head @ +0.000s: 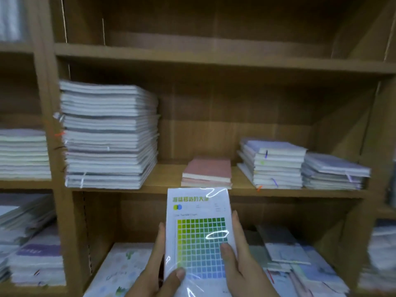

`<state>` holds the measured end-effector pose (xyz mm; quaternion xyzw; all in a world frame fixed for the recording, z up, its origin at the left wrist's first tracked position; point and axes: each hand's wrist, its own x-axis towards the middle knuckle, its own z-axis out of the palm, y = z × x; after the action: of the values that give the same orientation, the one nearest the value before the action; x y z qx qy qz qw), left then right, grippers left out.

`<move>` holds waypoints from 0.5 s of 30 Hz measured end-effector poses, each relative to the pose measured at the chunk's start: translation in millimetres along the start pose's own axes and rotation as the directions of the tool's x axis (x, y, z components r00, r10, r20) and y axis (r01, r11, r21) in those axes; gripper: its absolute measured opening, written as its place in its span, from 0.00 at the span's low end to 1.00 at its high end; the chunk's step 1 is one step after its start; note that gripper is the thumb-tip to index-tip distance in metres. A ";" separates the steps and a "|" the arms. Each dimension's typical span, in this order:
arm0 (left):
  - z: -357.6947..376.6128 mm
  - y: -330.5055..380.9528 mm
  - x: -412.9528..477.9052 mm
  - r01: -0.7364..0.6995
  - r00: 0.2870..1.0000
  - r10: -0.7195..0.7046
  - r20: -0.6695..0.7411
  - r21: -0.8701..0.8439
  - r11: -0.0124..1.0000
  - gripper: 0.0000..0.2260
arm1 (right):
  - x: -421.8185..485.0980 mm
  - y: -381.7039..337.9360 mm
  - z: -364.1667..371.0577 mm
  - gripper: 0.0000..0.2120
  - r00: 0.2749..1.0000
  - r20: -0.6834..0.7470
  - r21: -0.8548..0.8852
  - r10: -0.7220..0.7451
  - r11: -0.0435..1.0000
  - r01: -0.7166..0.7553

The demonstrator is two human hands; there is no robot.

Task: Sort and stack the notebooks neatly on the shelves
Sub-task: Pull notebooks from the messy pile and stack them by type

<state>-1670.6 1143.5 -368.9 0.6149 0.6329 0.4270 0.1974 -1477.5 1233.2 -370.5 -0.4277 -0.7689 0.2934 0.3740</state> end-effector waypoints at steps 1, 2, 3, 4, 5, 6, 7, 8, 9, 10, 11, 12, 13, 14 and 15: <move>-4.6 13.5 -1.8 -0.008 0.999 0.008 -0.043 -0.002 1.000 0.45 | -2.0 -9.2 -5.8 0.33 0.999 -0.032 -0.008 0.000 1.000 0.000; -7.7 26.5 -4.4 -0.008 0.996 0.006 -0.093 -0.027 1.000 0.42 | -3.5 -17.3 -11.8 0.32 0.998 -0.070 0.000 0.005 1.000 -0.005; -10.3 33.2 -5.8 -0.016 0.992 0.008 -0.126 -0.064 0.998 0.41 | -4.0 -25.7 -18.0 0.32 0.994 -0.110 0.038 0.011 0.999 -0.007; -12.8 40.7 -6.4 -0.062 0.985 0.047 -0.167 -0.087 0.994 0.38 | -2.9 -32.8 -25.1 0.31 0.991 -0.137 0.084 0.014 0.996 -0.003; -14.8 43.2 -4.6 -0.104 0.975 0.075 -0.209 -0.128 0.986 0.35 | -0.1 -41.0 -33.5 0.29 0.989 -0.145 0.128 0.008 0.992 0.011; -18.7 47.1 -0.4 -0.128 0.965 0.085 -0.250 -0.163 0.978 0.33 | 6.1 -47.4 -41.7 0.28 0.992 -0.130 0.177 -0.003 0.984 0.026; -22.4 52.9 7.7 -0.127 0.971 0.081 -0.225 -0.199 0.972 0.30 | 15.2 -53.4 -50.0 0.27 0.994 -0.105 0.218 -0.018 0.975 0.041; -29.5 60.2 19.1 -0.115 0.977 0.067 -0.203 -0.234 0.965 0.27 | 26.0 -60.6 -58.5 0.26 0.996 -0.081 0.253 -0.028 0.966 0.047; -36.3 66.1 34.9 -0.115 0.981 0.069 -0.180 -0.262 0.958 0.26 | 38.6 -69.4 -66.6 0.25 0.997 -0.061 0.280 -0.036 0.959 0.052; -43.1 73.2 51.1 -0.118 0.983 0.071 -0.171 -0.281 0.953 0.25 | 52.2 -78.1 -73.8 0.23 0.998 -0.049 0.300 -0.048 0.952 0.060; -50.0 80.9 67.9 -0.141 0.979 0.092 -0.183 -0.279 0.950 0.23 | 67.3 -84.6 -78.3 0.20 0.997 -0.051 0.311 -0.051 0.948 0.064; -56.0 86.2 83.5 -0.153 0.972 0.094 -0.215 -0.279 0.948 0.21 | 80.9 -91.4 -80.8 0.18 0.997 -0.062 0.328 -0.037 0.943 0.055; -59.3 90.9 99.1 -0.155 0.969 0.090 -0.232 -0.281 0.947 0.19 | 94.5 -94.4 -82.4 0.16 0.997 -0.071 0.354 -0.022 0.934 0.045; -60.5 95.0 110.8 -0.140 0.968 0.067 -0.243 -0.294 0.945 0.17 | 106.4 -93.7 -82.9 0.15 0.997 -0.079 0.374 0.005 0.927 0.024; -60.6 97.4 120.3 -0.121 0.969 0.045 -0.244 -0.306 0.944 0.15 | 115.7 -92.5 -84.0 0.14 0.997 -0.074 0.384 0.024 0.923 0.006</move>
<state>-1678.1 1227.6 -225.7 0.5467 0.5477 0.6008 0.2001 -1489.6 1302.9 -215.6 -0.3607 -0.6795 0.4230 0.4788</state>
